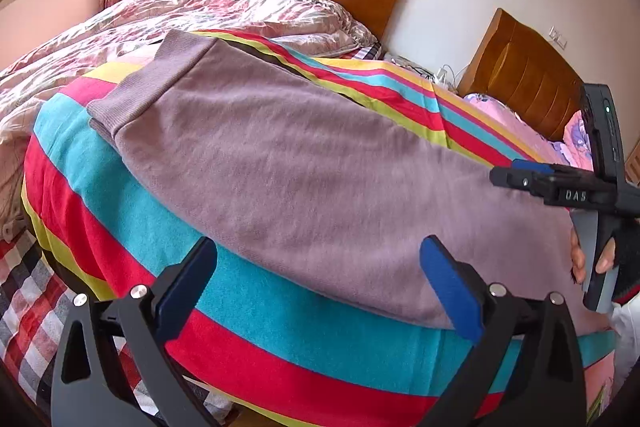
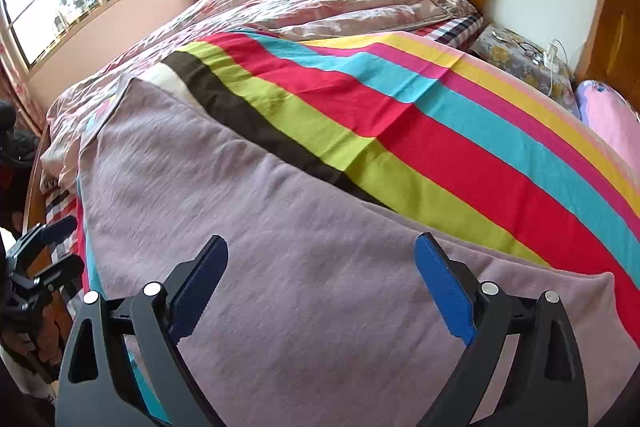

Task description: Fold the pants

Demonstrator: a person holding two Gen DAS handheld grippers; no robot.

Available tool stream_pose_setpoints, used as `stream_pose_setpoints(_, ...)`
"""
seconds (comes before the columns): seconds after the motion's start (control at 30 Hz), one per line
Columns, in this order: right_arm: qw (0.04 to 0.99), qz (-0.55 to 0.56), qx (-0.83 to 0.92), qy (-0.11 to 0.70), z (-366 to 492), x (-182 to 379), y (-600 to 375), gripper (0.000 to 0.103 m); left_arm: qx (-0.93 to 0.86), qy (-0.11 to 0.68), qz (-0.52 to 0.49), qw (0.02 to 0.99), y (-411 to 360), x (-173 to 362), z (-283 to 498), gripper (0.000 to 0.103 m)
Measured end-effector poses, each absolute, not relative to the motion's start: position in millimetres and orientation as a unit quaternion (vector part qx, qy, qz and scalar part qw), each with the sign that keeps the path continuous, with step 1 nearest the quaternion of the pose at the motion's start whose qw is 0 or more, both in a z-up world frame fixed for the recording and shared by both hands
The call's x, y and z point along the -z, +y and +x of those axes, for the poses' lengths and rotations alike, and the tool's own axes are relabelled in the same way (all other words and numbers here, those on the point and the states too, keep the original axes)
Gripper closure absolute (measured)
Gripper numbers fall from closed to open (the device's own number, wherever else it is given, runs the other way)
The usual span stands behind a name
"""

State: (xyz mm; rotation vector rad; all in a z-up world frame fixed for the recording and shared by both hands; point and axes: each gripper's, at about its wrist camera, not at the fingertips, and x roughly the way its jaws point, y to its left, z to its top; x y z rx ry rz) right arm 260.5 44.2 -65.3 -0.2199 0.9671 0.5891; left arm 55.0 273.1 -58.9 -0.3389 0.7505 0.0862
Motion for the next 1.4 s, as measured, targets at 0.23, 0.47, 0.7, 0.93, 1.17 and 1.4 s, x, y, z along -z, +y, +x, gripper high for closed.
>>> stream_pose_setpoints(0.23, 0.843, -0.185, -0.265, 0.430, 197, 67, 44, 0.011, -0.053, 0.345, -0.224, 0.910, 309, 51, 29, 0.001)
stream_pose_setpoints(0.47, 0.856, -0.160, -0.224, 0.437, 157, 67, -29, 0.011, -0.048, 0.342, -0.223, 0.911, 303, 38, 26, 0.001)
stream_pose_setpoints(0.7, 0.854, -0.118, -0.173, 0.476, 138, 97, -97, 0.011, -0.037, 0.379, -0.236, 0.894, 275, 62, 37, 0.002)
stream_pose_setpoints(0.93, 0.865, -0.122, -0.179, 0.453, 136, 99, -99, 0.011, -0.017, 0.381, -0.145, 0.913, 205, 54, 55, 0.001)
stream_pose_setpoints(1.17, 0.863, -0.096, -0.174, 0.464, 136, 103, -121, 0.010, -0.045, 0.431, -0.031, 0.901, 165, 88, 74, 0.001)
stream_pose_setpoints(1.4, 0.869, -0.095, -0.189, 0.448, 136, 94, -116, 0.010, -0.009, 0.385, -0.042, 0.922, 154, 54, 63, 0.001)
